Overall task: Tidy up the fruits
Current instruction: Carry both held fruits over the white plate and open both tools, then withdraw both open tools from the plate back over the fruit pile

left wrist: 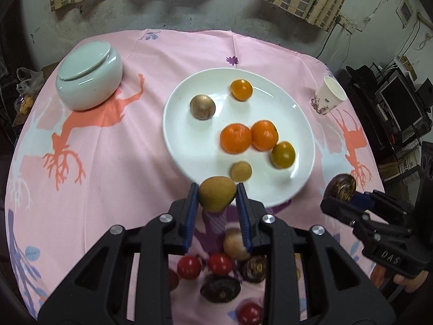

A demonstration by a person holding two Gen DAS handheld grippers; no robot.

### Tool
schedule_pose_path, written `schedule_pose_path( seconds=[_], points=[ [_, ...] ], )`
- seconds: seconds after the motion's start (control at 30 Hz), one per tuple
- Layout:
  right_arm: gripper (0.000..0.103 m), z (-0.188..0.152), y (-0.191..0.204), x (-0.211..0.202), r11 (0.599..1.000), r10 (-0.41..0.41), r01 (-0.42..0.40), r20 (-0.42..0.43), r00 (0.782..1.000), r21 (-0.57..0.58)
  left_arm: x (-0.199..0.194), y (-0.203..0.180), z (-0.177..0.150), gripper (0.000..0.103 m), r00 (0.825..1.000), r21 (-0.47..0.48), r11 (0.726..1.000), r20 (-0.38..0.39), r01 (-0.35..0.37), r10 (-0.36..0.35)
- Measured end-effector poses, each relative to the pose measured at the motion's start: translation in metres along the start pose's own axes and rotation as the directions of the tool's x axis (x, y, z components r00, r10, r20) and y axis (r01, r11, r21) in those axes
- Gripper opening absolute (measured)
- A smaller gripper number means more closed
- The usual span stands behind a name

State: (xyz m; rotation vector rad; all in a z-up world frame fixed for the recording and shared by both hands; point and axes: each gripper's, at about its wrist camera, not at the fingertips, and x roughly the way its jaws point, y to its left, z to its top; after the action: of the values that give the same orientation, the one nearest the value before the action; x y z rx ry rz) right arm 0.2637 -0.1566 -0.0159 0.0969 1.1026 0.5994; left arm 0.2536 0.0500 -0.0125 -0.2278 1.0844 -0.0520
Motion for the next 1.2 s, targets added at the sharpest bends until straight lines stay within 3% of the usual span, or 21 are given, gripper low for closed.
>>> schedule_pose_path(
  seconds=[0.23, 0.3, 0.33, 0.67, 0.77, 0.83, 0.9, 1.03, 1.2],
  points=[
    [0.038, 0.015, -0.004, 0.031, 1.000, 0.007, -0.007, -0.015, 1.000, 0.008, 0.031, 0.000, 0.021, 0.032, 1.000, -0.010, 1.000, -0.006, -0.020, 0.020],
    [0.038, 0.019, -0.004, 0.037, 1.000, 0.016, -0.016, -0.009, 1.000, 0.019, 0.034, 0.000, 0.024, 0.065, 0.999, -0.022, 0.999, 0.012, -0.036, 0.037],
    [0.039, 0.021, -0.005, 0.039, 0.999, 0.022, -0.022, -0.004, 1.000, 0.031, 0.033, 0.000, 0.025, 0.068, 0.998, -0.026, 0.998, 0.029, -0.050, 0.050],
    [0.040, -0.006, -0.018, 0.028, 0.995, 0.025, -0.020, -0.045, 0.999, 0.100, 0.001, 0.017, -0.004, 0.074, 0.996, -0.047, 0.995, 0.027, -0.085, 0.086],
    [0.062, -0.027, -0.026, 0.015, 0.991, 0.011, -0.002, -0.065, 0.998, 0.132, -0.013, 0.031, -0.026, 0.075, 0.994, -0.068, 0.992, 0.011, -0.109, 0.110],
    [0.062, -0.041, -0.030, 0.005, 0.989, 0.003, 0.007, -0.066, 0.998, 0.149, -0.020, 0.038, -0.042, 0.075, 0.992, -0.081, 0.989, -0.007, -0.125, 0.125],
    [0.066, -0.055, -0.036, -0.003, 0.984, 0.013, 0.001, -0.075, 0.997, 0.178, -0.027, 0.045, -0.058, 0.075, 0.992, -0.103, 0.987, -0.024, -0.127, 0.125],
    [0.067, -0.084, -0.050, -0.020, 0.937, 0.145, -0.109, -0.085, 0.986, 0.331, -0.037, 0.048, -0.095, 0.078, 0.990, -0.106, 0.985, -0.045, -0.137, 0.133],
    [0.069, -0.106, -0.041, -0.034, 0.938, 0.126, -0.083, -0.109, 0.986, 0.336, -0.045, 0.047, -0.130, 0.079, 0.988, -0.119, 0.984, -0.086, -0.136, 0.127]
  ],
)
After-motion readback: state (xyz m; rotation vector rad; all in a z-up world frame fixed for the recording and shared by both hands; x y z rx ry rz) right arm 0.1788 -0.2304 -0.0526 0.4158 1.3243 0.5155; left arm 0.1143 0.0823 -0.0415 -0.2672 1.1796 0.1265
